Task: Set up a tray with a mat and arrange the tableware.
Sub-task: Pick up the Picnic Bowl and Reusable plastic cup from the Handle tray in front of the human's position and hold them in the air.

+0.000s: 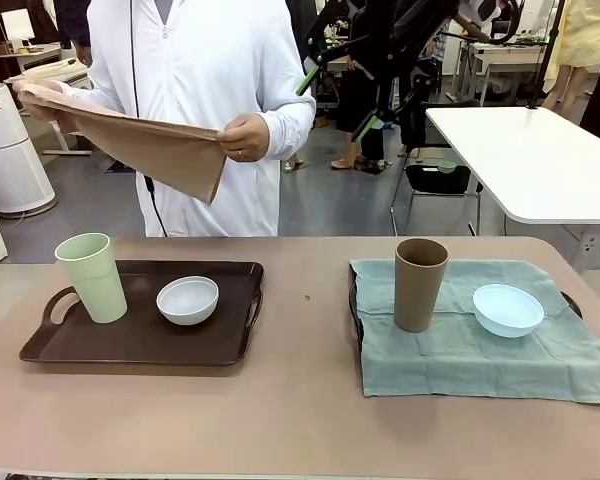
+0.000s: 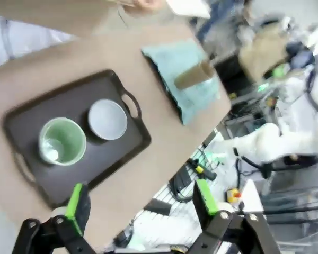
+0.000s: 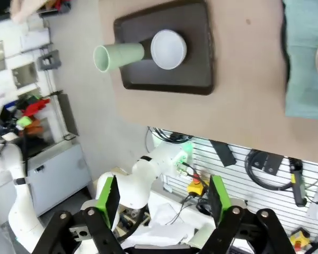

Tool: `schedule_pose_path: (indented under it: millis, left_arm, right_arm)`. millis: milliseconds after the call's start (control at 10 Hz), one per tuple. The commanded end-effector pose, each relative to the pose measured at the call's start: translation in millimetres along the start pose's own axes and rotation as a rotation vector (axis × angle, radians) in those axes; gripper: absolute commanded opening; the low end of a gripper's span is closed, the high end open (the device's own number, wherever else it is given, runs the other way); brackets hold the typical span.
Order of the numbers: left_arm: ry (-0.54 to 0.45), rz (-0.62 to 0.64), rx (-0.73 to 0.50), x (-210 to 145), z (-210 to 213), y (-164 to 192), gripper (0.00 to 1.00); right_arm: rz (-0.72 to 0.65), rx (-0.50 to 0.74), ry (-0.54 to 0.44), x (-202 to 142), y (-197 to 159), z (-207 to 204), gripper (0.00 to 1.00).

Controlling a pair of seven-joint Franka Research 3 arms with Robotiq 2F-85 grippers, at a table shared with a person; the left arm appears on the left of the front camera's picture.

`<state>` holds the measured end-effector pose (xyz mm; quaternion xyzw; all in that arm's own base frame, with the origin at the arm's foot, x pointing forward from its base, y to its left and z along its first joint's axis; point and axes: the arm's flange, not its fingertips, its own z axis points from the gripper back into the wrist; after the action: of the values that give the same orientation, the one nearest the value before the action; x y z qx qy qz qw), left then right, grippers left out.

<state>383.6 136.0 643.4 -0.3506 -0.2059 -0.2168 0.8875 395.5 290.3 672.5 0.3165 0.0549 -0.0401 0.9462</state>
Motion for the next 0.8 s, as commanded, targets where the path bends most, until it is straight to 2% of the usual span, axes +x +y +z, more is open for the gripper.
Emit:
schedule_pose_path:
  millis: [0,100,200,300,400,500,600,700]
  left_arm:
    - [-0.044,-0.391,0.074,18.1,-14.0,28.2,1.0]
    - [-0.063,-0.504,0.089,20.5,-19.7,44.5,1.0]
    - [-0.089,-0.634,0.098,21.3,-30.9,58.5,1.0]
    - [-0.105,-0.732,0.032,18.9,-38.5,67.7,1.0]
    - [-0.05,-0.768,-0.034,20.6,-46.0,76.6,1.0]
    - [0.021,-0.796,-0.136,21.4,-53.6,83.1,1.0]
    - [-0.029,-0.721,0.074,25.3,-43.6,67.7,1.0]
    - [-0.029,-0.721,0.074,25.3,-43.6,67.7,1.0]
  right_arm:
    - [0.039,-0.178,0.053,18.5,35.7,-42.8,0.88]
    - [0.064,-0.262,0.114,25.8,61.1,-71.0,0.88]
    - [0.063,-0.31,0.118,37.0,84.0,-91.8,0.88]
    - [0.06,-0.305,0.138,46.8,100.6,-108.1,0.88]
    - [0.05,-0.293,0.133,56.3,114.7,-124.7,0.88]
    - [0.07,-0.31,0.182,60.0,119.5,-138.4,0.88]
    - [0.074,-0.278,0.127,33.2,80.5,-136.8,0.88]
    - [0.074,-0.278,0.127,33.2,80.5,-136.8,0.88]
